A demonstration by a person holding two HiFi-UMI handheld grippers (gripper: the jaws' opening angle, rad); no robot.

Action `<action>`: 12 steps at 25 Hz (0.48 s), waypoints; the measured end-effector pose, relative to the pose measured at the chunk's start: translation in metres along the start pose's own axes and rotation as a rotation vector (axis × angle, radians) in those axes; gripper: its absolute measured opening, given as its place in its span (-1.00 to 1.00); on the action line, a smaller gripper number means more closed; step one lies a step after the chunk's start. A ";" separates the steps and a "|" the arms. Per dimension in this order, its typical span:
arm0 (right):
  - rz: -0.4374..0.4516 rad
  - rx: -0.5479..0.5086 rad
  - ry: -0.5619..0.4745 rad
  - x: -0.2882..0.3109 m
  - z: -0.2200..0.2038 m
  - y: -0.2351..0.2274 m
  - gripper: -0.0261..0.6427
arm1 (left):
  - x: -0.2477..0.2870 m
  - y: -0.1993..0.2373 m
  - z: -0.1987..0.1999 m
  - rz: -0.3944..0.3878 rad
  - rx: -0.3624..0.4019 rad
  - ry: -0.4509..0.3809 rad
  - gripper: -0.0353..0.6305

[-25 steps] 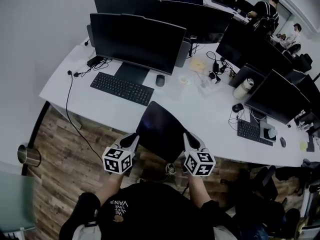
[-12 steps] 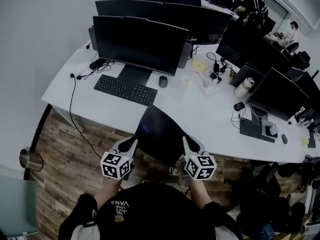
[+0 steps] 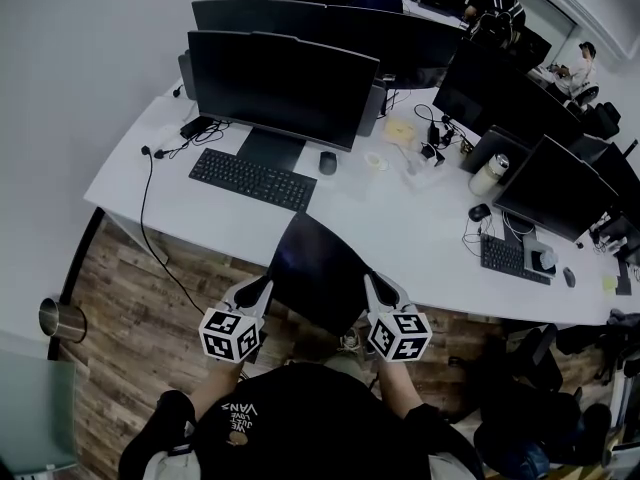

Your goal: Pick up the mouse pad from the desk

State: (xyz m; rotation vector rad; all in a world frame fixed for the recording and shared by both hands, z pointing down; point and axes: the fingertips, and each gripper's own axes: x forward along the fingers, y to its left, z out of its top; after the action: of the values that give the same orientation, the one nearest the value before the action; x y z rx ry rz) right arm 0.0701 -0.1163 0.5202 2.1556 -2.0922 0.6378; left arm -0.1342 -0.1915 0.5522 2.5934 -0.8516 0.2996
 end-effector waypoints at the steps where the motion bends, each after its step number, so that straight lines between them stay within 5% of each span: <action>1: -0.002 0.002 -0.002 0.000 0.000 -0.001 -0.81 | 0.000 0.000 0.000 0.000 0.000 -0.001 -0.79; 12: -0.005 0.012 -0.014 -0.003 0.002 -0.008 -0.82 | 0.004 -0.006 0.002 0.004 0.000 -0.010 -0.79</action>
State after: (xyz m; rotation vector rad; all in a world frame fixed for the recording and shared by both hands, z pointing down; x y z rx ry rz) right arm 0.0785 -0.1140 0.5189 2.1773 -2.0945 0.6375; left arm -0.1273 -0.1895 0.5498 2.5955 -0.8600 0.2872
